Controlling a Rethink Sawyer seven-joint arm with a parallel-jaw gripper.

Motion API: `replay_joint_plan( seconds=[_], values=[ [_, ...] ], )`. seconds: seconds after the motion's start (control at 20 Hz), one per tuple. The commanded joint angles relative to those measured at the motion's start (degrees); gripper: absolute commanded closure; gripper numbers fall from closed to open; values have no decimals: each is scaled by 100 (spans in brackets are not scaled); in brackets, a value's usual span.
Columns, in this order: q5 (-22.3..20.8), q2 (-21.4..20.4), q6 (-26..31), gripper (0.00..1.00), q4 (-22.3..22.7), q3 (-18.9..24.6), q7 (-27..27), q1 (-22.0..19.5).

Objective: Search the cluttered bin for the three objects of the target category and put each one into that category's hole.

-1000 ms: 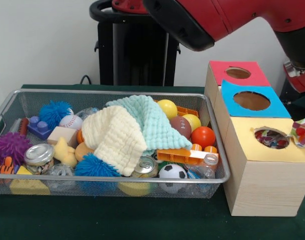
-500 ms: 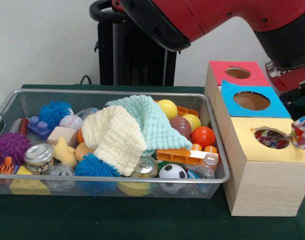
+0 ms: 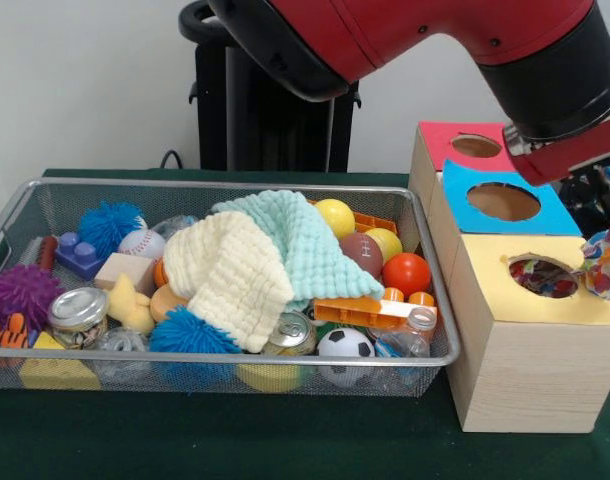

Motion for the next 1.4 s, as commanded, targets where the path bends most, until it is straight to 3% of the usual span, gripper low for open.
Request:
replay_joint_plan(
  seconds=[0.05,0.55,1.4],
  values=[
    [-764,-164,787,100,124,-573,-782,-26],
    [-1860,-587,1028,100,-245,-1565,-201,602],
    [-2357,-523,1259,100,-817,-2223,124,1227]
  ],
)
